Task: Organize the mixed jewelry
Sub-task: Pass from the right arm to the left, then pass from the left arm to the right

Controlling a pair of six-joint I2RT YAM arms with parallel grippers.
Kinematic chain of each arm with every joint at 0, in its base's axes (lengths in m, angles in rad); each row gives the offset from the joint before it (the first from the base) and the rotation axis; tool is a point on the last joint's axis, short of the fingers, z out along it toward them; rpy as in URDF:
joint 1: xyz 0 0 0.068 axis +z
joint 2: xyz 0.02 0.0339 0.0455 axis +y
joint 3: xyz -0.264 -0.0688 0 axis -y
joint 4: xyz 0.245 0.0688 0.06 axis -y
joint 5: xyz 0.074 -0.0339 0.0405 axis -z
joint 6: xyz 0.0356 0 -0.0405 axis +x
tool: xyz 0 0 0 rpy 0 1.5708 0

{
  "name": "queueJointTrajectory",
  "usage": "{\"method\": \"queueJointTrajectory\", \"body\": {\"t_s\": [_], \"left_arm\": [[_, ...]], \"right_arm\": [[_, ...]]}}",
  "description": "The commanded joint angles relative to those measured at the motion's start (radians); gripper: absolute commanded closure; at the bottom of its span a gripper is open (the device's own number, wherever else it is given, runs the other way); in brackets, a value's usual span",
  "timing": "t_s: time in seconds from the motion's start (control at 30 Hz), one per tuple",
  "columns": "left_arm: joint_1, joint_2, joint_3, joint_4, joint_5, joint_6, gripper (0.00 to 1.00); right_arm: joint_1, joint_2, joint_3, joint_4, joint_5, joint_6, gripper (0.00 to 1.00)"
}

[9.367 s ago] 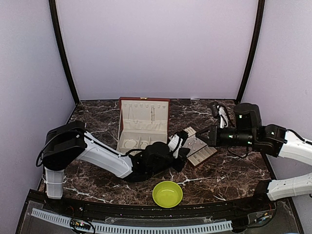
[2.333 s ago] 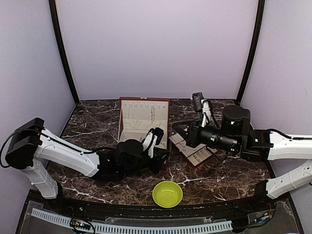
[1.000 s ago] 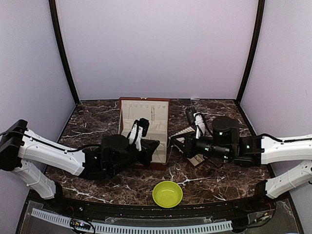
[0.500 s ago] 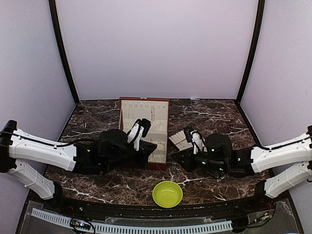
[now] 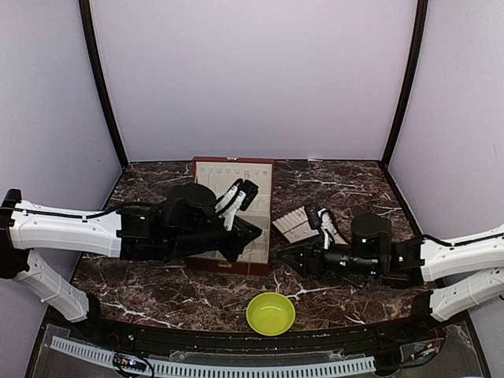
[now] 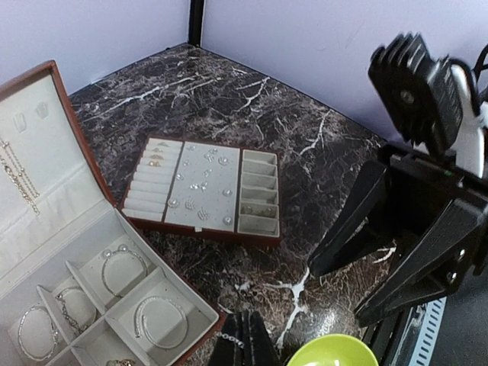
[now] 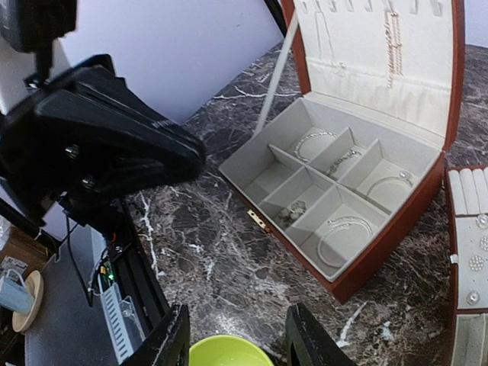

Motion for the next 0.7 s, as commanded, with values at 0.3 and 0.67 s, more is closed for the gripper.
{"method": "queueJointTrajectory", "body": {"t_s": [0.3, 0.67], "left_arm": [[0.015, 0.0, 0.053, -0.13, 0.248, 0.074, 1.0], [0.016, 0.009, 0.081, -0.182, 0.352, 0.076, 1.0]], "right_arm": [[-0.004, 0.02, 0.016, 0.096, -0.044, -0.082, 0.57], [-0.003, 0.12, 0.02, 0.217, -0.135, -0.103, 0.63]]}}
